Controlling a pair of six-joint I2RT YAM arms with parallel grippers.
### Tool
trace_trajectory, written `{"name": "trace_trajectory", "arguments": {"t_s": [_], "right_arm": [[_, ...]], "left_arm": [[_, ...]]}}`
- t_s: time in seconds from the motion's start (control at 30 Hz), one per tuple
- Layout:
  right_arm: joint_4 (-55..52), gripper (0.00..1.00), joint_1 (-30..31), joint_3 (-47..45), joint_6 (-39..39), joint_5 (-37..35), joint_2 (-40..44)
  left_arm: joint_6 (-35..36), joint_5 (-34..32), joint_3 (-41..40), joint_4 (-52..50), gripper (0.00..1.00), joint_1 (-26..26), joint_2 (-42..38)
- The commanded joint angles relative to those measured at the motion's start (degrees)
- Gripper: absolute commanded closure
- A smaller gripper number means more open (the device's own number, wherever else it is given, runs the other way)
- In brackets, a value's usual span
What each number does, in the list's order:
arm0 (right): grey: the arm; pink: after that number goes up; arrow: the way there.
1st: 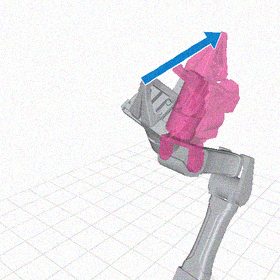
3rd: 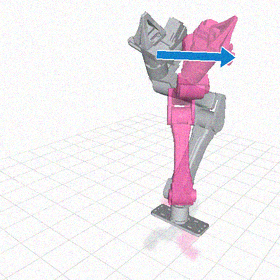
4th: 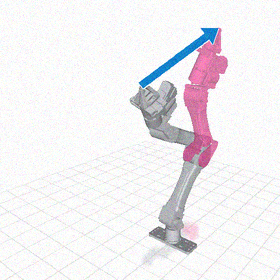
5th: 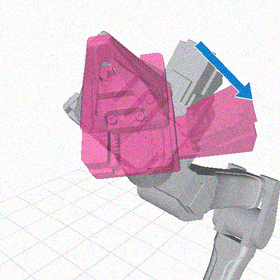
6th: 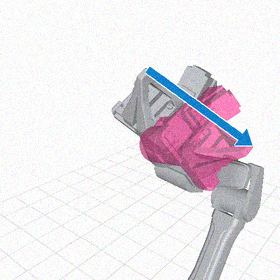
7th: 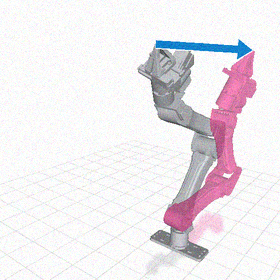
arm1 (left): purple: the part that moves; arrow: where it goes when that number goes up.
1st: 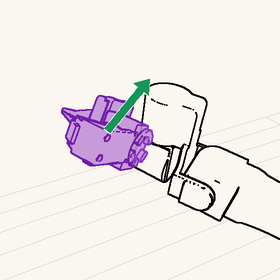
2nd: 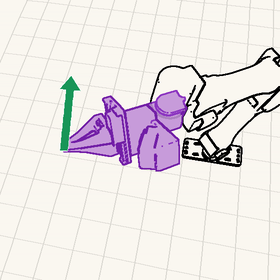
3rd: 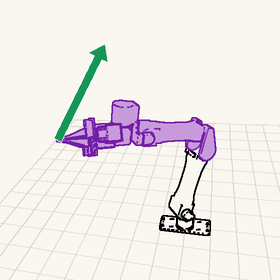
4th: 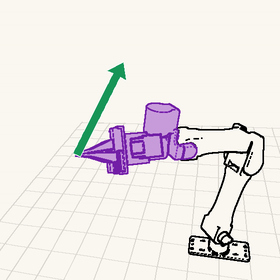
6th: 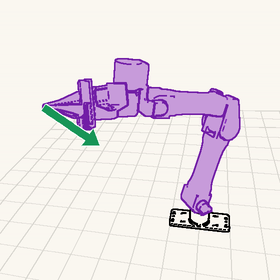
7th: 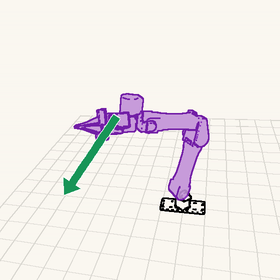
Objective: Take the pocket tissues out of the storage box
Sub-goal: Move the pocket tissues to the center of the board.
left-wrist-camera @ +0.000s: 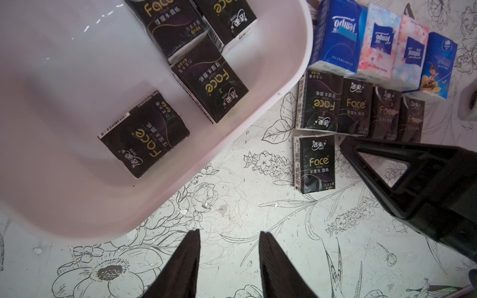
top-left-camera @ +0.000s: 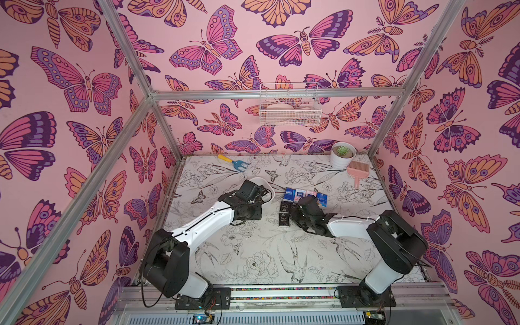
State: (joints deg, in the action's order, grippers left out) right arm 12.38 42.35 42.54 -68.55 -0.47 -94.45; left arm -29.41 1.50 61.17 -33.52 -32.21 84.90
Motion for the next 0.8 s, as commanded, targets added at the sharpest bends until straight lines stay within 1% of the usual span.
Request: {"name": "trace_trajectory", "arguments": {"t_s": [0.0,0.13,0.2,0.37,0.6,0.77], "right_arm": [[-4.71,0.67,-0.32,-0.58,4.71,0.46,3.45],[-9.78,0.58,-0.23,1.73,10.77,3.85,2.12],[-12.50,0.56,-0.19,3.51,13.07,5.32,0.08],[-12.60,0.54,-0.21,4.08,14.47,6.23,-2.45],[-13.63,0.58,-0.11,6.21,16.43,8.37,-3.89],[-14.78,0.66,0.26,7.02,17.04,9.50,-4.72]], "left_arm": [[-0.17,-0.71,-0.18,-1.43,0.57,0.39,-1.50],[-0.07,-0.54,0.01,-1.41,0.57,0.43,-1.54],[-0.02,-0.40,0.14,-1.45,0.57,0.39,-1.37],[0.43,-0.21,0.05,-1.40,0.57,0.43,-1.82],[0.32,-0.45,-0.72,-1.38,0.57,0.48,-2.17],[0.44,-0.88,-0.61,-1.43,0.57,0.48,-2.11]]}}
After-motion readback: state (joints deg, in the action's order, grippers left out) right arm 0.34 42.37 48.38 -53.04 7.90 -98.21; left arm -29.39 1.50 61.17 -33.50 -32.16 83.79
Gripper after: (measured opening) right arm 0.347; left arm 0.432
